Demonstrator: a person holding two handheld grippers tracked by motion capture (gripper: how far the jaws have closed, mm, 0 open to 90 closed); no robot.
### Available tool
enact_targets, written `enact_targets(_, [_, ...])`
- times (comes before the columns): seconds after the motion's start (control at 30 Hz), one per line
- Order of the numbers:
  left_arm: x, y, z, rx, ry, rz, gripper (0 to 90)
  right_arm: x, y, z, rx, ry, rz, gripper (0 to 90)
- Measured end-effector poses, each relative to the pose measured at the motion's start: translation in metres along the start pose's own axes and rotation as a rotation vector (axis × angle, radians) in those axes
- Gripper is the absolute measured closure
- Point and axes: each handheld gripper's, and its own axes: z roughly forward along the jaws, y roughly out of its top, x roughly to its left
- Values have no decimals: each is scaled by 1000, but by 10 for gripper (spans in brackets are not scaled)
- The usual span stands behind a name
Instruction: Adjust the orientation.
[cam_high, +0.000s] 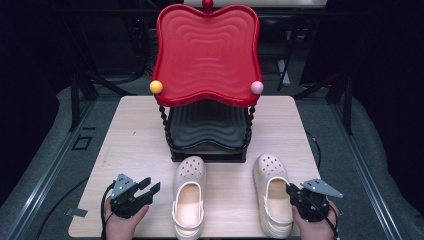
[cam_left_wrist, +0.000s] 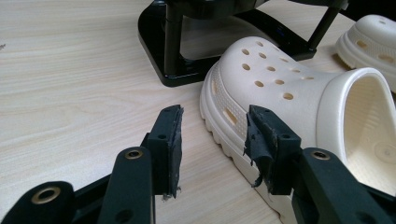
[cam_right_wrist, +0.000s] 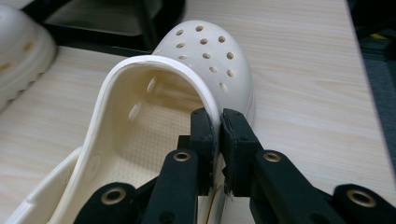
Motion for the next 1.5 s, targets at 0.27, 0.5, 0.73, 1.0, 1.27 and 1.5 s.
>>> enact_targets(0.27, [-1, 0, -1, -3, -3, -3, 559, 35, 3, -3, -4, 70, -50, 833])
enact_targets(0.5, [-4, 0, -2, -8, -10, -6, 559, 60, 7, 6, -13, 113, -49, 833])
enact_targets(0.73, [-11, -1, -2, -13, -31, 3, 558, 86, 12, 23, -12, 116, -92, 832])
enact_targets(1.0, [-27, 1, -5, -12, -92, 32, 551, 108, 12, 35, 32, 125, -97, 832])
enact_targets(1.27, [-39, -1, 0, 12, -141, 58, 548, 125, 10, 43, 3, 166, -57, 827])
enact_targets(1.5, [-47, -6, 11, 45, -149, 80, 548, 138, 5, 46, -20, 210, -41, 800])
